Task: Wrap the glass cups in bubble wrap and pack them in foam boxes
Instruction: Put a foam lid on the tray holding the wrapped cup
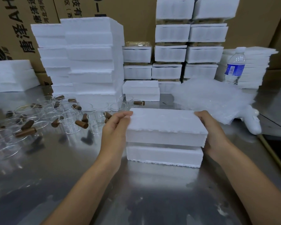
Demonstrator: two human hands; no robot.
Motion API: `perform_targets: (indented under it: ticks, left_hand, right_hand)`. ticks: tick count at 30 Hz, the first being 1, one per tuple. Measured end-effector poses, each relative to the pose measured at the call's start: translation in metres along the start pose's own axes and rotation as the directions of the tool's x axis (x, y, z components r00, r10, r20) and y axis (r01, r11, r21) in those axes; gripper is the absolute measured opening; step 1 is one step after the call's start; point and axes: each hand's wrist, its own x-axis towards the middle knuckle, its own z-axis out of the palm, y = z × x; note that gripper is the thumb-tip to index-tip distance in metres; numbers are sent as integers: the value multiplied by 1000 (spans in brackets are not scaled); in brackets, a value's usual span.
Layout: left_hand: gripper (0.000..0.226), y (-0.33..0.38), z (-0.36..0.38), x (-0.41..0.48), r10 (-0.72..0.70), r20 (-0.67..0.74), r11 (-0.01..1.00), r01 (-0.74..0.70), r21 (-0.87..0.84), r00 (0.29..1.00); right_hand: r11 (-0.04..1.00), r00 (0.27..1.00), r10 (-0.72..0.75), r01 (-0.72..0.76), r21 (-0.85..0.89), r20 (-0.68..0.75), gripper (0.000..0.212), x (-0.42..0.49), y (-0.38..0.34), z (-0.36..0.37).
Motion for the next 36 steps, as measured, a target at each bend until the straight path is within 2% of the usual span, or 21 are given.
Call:
perform_targets:
  ticks: [4, 8, 14, 16, 21, 27, 36]
  left_hand:
    - [21, -3, -6, 7, -11, 79, 999, 15, -48, 997]
    - [23, -6, -7, 8, -15, 99, 987, 30, -158, 995]
    - [36, -7, -7, 3, 50, 165, 986, -23, -165, 985]
    - [38, -7, -7, 3, 61, 167, 985, -32, -169, 984]
    - [26, -5, -6, 1, 96, 175, 980, -63, -189, 980]
    - [26, -1, -6, -2, 161, 201, 974, -122, -193, 966]
    - [29, -4, -8, -1, 90, 156, 987, -67, -147, 984]
  right_hand:
    - [997, 998, 53, -52, 58, -31, 31, -1, -2, 2]
    - [994, 998, 24, -18, 105, -51, 39, 0, -1, 4]
    - [979, 1000, -15, 11, 205, 15, 55, -4, 0, 7]
    - [976, 999, -8, 1, 219, 31, 51, -6, 1, 7]
    - [962, 1000, 27, -29, 270, 8, 25, -5, 2, 5]
    - [953, 999, 33, -32, 301, 0, 23, -3, 3, 3]
    - [964, 1000, 20, -19, 264, -2, 20, -3, 6, 4]
